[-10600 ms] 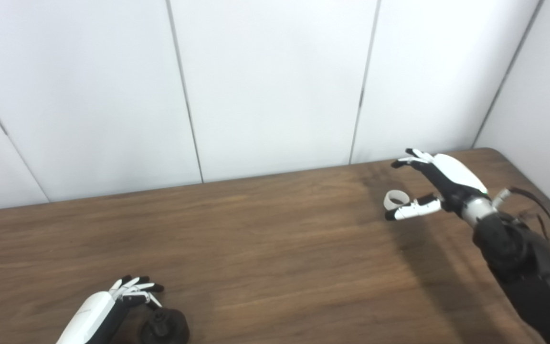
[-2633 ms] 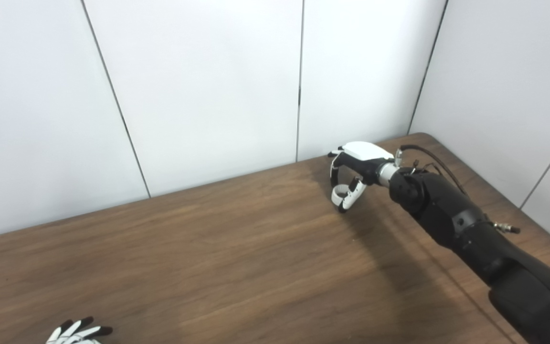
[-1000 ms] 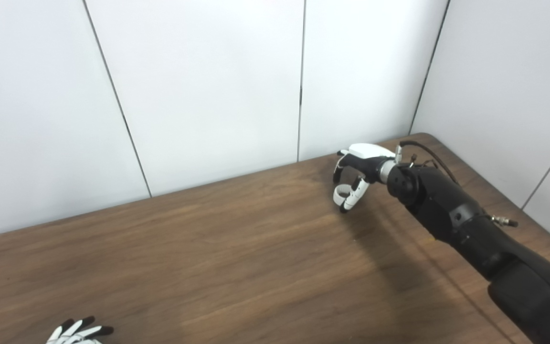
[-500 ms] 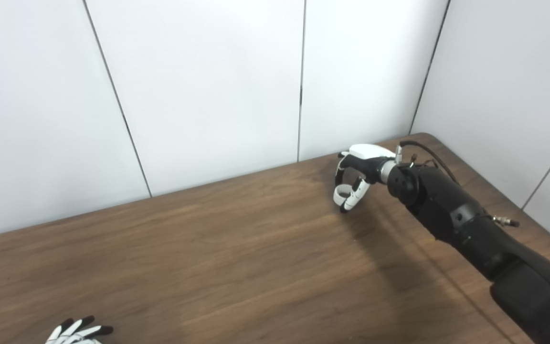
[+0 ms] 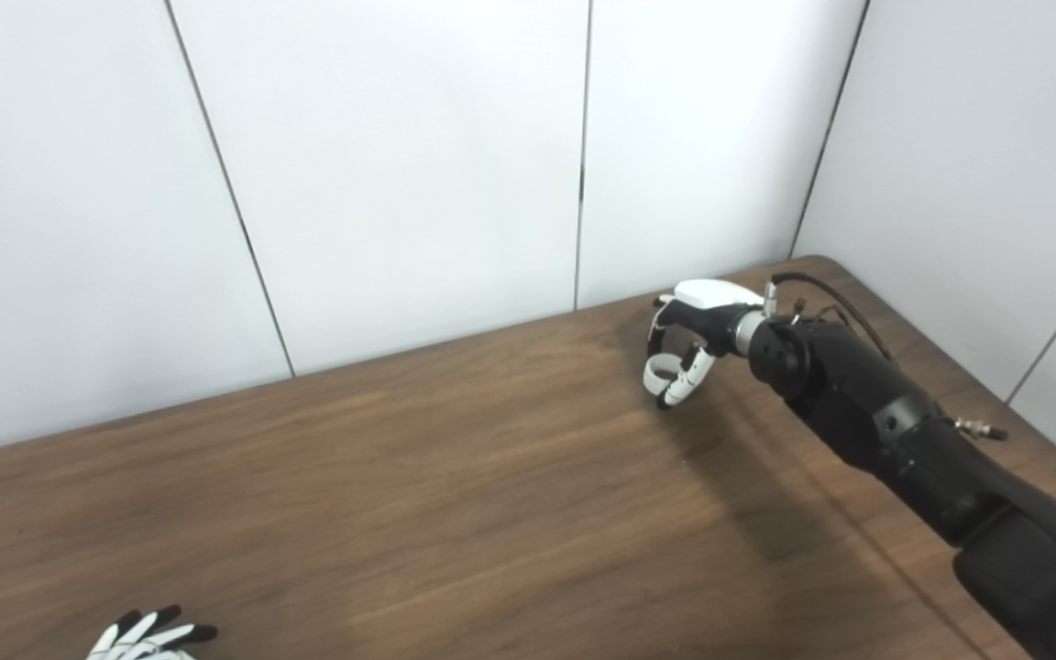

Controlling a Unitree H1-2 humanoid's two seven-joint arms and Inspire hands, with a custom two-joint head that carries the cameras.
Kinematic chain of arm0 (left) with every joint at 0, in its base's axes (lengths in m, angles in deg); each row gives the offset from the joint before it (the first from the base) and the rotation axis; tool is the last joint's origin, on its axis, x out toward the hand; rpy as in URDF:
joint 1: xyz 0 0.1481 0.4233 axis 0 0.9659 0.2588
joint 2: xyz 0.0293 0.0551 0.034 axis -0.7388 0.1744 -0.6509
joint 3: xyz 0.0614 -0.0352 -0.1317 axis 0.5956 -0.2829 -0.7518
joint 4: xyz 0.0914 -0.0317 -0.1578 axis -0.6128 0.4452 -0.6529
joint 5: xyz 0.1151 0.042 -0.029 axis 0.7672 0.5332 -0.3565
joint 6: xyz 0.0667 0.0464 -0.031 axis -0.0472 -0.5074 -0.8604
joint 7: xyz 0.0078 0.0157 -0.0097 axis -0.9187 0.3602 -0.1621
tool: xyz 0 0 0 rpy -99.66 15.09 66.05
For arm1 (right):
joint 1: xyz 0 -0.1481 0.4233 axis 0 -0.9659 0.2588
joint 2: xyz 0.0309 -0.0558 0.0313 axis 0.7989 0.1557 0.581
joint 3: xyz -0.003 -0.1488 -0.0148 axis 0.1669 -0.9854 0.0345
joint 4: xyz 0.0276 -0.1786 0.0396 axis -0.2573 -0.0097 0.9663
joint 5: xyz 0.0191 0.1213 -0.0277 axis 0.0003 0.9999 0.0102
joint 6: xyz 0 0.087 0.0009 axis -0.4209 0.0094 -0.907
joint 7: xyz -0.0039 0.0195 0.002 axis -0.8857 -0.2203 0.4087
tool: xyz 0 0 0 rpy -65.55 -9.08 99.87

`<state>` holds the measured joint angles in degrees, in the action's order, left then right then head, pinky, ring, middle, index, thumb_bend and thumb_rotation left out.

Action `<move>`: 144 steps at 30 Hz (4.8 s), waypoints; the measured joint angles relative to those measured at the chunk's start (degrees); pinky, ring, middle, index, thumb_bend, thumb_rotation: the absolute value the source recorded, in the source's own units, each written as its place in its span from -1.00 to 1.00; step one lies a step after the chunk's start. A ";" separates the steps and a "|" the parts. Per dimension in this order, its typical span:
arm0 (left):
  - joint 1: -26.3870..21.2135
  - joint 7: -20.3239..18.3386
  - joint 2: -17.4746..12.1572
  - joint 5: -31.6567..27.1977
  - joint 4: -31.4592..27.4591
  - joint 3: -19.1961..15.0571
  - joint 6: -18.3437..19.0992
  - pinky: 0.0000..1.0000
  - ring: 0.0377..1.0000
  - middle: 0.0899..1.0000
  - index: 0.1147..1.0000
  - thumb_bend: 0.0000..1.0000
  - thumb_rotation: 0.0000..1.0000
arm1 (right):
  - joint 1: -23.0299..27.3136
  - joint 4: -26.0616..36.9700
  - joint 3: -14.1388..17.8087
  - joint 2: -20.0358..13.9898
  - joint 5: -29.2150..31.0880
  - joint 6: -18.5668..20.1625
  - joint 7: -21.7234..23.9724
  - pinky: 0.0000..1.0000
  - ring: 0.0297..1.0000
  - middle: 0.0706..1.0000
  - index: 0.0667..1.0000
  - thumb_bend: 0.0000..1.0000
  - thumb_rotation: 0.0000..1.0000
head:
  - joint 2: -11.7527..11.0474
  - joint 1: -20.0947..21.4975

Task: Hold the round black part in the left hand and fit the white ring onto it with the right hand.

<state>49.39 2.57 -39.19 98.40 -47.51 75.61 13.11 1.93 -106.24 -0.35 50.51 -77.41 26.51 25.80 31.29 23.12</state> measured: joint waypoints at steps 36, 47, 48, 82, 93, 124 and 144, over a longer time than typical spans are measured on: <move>-0.05 -0.08 -0.01 0.03 0.01 -0.04 0.01 1.00 0.87 0.59 -0.18 0.03 -0.92 | -0.06 -0.13 -0.28 -0.74 1.02 -0.20 0.72 1.00 1.00 0.98 0.30 1.00 -0.60 | 0.00 -0.09; -0.06 -0.08 -0.02 -0.01 0.18 -0.09 -0.07 1.00 0.88 0.60 -0.17 0.03 -0.92 | 0.19 -0.66 -0.43 -0.98 1.00 -0.89 0.71 1.00 1.00 1.00 0.30 1.00 -0.61 | 0.09 0.09; -0.06 -0.08 -0.03 -0.01 0.18 -0.09 -0.06 1.00 0.88 0.60 -0.17 0.03 -0.93 | 0.17 -0.59 -0.49 -1.03 0.98 -0.88 0.72 1.00 1.00 1.00 0.31 1.00 -0.61 | 0.09 0.09; -0.07 -0.13 -0.13 -0.03 0.20 -0.22 -0.17 1.00 0.88 0.59 -0.17 0.03 -0.93 | -1.42 2.16 0.06 -2.63 1.18 0.05 2.65 1.00 1.00 1.00 0.36 0.98 -0.66 | 0.18 0.44; -0.07 -0.13 -0.14 -0.09 0.20 -0.23 -0.16 1.00 0.88 0.60 -0.17 0.03 -0.93 | -1.76 2.14 0.03 -2.63 0.99 -0.93 0.85 1.00 1.00 0.95 0.20 0.86 -0.73 | 0.18 0.44; -0.30 -0.12 -0.08 0.13 0.22 -0.15 -0.15 1.00 0.87 0.59 -0.17 0.03 -0.92 | -2.96 0.48 0.40 -2.47 0.37 -9.60 -7.67 0.89 1.00 0.82 -0.12 0.04 -0.75 | -0.09 -0.53; -12.49 -2.77 8.76 1.35 5.56 7.23 8.54 1.00 0.87 0.61 -0.17 0.03 -0.92 | -4.19 15.35 2.90 2.58 3.28 -9.43 -0.76 0.79 0.99 0.84 -0.12 0.04 -0.75 | 3.25 -12.74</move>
<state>36.90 -0.20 -30.43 99.75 -41.95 82.84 21.65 -2.26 -90.89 2.54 53.08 -74.13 17.08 25.04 34.54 10.37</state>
